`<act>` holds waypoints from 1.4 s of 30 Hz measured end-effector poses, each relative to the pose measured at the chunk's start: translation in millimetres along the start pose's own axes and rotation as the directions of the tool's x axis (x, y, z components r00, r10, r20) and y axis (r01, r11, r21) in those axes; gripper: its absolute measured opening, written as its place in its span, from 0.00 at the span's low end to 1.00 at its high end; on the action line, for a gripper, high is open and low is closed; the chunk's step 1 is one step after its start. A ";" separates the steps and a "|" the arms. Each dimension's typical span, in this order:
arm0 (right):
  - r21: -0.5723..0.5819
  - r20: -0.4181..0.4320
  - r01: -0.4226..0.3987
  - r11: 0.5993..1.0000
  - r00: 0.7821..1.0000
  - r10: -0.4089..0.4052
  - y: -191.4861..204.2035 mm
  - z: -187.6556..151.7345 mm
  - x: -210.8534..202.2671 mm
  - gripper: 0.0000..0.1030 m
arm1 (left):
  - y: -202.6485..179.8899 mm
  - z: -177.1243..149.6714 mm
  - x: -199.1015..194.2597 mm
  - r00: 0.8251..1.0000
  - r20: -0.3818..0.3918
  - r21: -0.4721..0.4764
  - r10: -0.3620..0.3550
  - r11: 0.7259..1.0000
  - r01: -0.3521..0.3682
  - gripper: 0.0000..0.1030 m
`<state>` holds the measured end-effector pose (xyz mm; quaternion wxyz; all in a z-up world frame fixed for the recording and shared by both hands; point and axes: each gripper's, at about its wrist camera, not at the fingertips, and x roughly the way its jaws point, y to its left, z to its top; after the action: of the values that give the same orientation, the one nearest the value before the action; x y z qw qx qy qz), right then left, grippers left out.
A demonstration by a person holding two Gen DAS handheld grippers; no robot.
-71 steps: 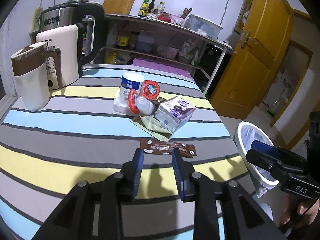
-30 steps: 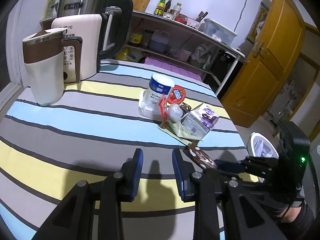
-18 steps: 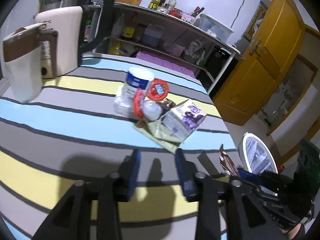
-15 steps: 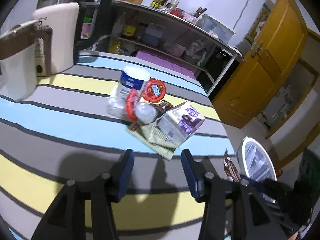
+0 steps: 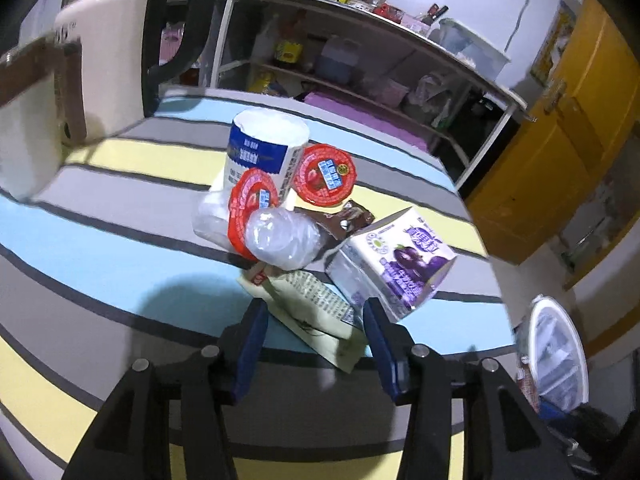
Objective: Collect trash
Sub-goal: 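Grasp the beige paper snack wrapper with the left tool while the right tool holds the brown packet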
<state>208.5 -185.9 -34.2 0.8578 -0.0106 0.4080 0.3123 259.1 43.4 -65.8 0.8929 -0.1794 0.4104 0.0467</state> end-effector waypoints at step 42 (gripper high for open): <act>0.026 0.038 0.008 1.000 0.999 -0.009 -1.7 -4.7 -15.9 0.20 | 29.6 -29.0 -47.5 0.999 0.021 0.072 0.050 0.996 -0.052 0.19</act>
<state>198.7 -196.9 -26.5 0.8668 0.0048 0.3957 0.3035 200.3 63.5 -56.0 0.9013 -0.1357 0.4075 0.0562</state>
